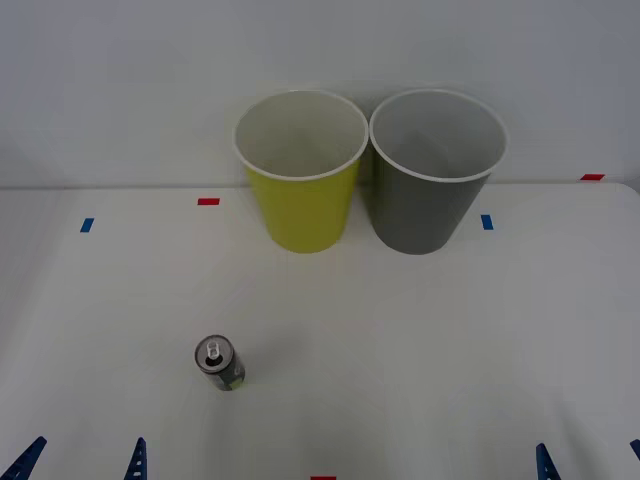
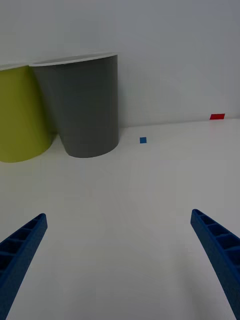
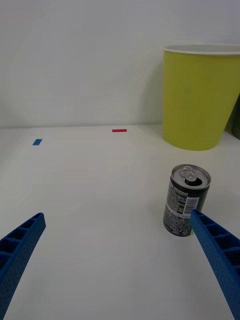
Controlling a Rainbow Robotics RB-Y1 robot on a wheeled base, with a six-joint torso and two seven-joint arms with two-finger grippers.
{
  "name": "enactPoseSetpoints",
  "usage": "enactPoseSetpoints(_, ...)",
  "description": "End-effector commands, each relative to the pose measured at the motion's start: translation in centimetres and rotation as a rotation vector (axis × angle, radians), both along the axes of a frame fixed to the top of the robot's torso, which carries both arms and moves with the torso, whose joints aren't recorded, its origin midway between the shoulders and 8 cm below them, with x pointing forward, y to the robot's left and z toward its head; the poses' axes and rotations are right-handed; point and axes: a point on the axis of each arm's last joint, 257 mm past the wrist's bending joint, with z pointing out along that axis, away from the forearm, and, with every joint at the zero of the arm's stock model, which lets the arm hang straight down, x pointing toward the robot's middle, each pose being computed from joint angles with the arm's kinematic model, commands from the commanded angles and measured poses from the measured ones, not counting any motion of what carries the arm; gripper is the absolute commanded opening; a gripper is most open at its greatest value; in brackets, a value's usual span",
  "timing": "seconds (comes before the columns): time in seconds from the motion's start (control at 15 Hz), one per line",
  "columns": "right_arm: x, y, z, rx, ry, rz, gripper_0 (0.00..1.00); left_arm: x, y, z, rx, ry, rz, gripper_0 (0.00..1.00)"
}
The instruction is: Put cans in the gray bin and PET bottles in the light green bin.
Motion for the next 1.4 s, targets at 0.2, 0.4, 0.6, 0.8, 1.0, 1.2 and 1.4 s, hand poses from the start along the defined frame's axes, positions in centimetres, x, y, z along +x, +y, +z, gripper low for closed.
enactPoseSetpoints(0.2, 0.0, 0.0, 0.0, 0.0, 0.0, 0.0, 1.0, 0.0, 0.0, 0.0, 0.0, 0.0, 0.0, 1.0)
enactPoseSetpoints(0.4, 0.0, 0.0, 0.0, 0.0, 0.0, 0.0, 1.0, 0.0, 0.0, 0.0, 0.0, 0.0, 0.0, 1.0)
enactPoseSetpoints(0.6, 0.0, 0.0, 0.0, 0.0, 0.0, 0.0, 1.0, 0.0, 0.0, 0.0, 0.0, 0.0, 0.0, 1.0)
enactPoseSetpoints(0.8, 0.0, 0.0, 0.0, 0.0, 0.0, 0.0, 1.0, 0.0, 0.0, 0.0, 0.0, 0.0, 0.0, 1.0)
enactPoseSetpoints(1.0, 0.0, 0.0, 0.0, 0.0, 0.0, 0.0, 1.0, 0.0, 0.0, 0.0, 0.0, 0.0, 0.0, 1.0)
enactPoseSetpoints(1.2, 0.0, 0.0, 0.0, 0.0, 0.0, 0.0, 1.0, 0.0, 0.0, 0.0, 0.0, 0.0, 0.0, 1.0)
enactPoseSetpoints(1.4, 0.0, 0.0, 0.0, 0.0, 0.0, 0.0, 1.0, 0.0, 0.0, 0.0, 0.0, 0.0, 0.0, 1.0)
